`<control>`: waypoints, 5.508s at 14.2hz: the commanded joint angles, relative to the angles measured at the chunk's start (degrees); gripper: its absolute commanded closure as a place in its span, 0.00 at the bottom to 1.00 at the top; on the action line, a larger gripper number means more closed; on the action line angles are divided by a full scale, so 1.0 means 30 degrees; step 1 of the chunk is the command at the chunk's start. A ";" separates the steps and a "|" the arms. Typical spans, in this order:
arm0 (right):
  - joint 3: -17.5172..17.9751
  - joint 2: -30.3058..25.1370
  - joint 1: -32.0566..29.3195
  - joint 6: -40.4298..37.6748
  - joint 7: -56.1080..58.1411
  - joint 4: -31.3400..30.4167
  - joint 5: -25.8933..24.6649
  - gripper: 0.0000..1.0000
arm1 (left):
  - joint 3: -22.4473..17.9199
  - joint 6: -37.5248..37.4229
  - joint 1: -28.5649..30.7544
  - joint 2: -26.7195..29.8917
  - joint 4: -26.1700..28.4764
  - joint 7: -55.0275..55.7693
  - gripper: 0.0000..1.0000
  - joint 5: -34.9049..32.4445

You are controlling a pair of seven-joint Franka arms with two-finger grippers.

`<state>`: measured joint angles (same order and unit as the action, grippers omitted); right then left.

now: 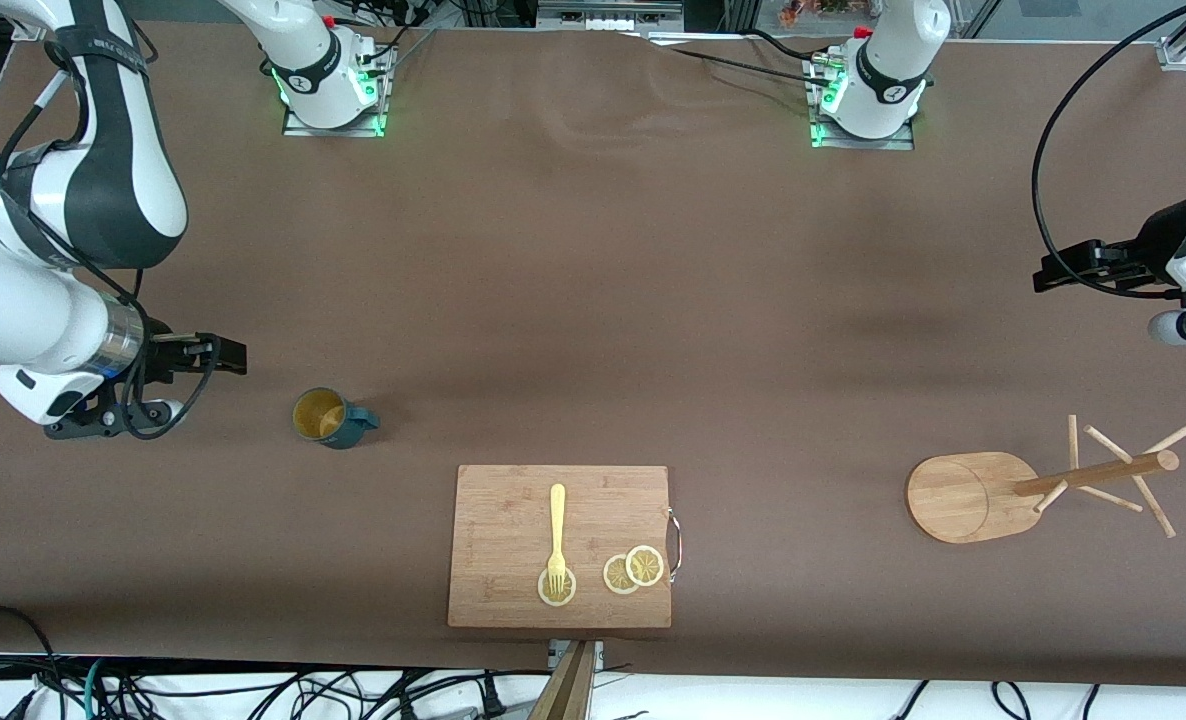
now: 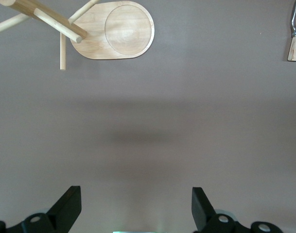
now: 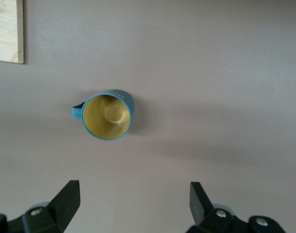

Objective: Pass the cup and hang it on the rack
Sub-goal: 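Move the right gripper down toward the teal mug, then close the right gripper on the teal mug's rim wall, then carry the teal mug with the right gripper toward the table middle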

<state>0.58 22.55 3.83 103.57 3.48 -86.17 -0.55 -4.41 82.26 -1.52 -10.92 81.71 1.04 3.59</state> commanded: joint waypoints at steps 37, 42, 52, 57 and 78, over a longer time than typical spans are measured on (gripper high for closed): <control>0.0187 0.4025 0.0452 0.5906 -0.0017 -0.2214 0.0591 0.58 | 0.0062 -0.0173 0.0302 -0.0462 -0.0666 -0.0288 0.00 0.0122; 0.0186 0.4025 0.0452 0.5906 -0.0017 -0.2215 0.0592 0.67 | 0.0091 -0.0231 0.0273 -0.0667 -0.0695 -0.0230 0.00 0.0180; 0.0216 0.4025 0.0452 0.5760 -0.0017 -0.2185 0.0651 0.97 | 0.0180 -0.0231 0.0243 -0.0667 -0.0754 -0.0200 0.00 0.0209; 0.0245 0.3938 0.0714 0.5672 0.0013 -0.1981 0.0621 1.00 | 0.0180 -0.0231 0.0068 -0.0667 -0.0754 -0.0142 0.00 0.0209; 0.1211 0.7153 1.3189 0.3176 -1.7617 0.5806 0.2789 1.00 | 0.0150 -0.0231 0.0273 -0.0696 -0.0754 -0.0200 0.00 0.0209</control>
<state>4.93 38.51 39.43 111.84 -45.09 -75.59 7.33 -3.79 82.25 -1.00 -12.10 81.35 1.04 3.59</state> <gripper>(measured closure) 0.965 0.000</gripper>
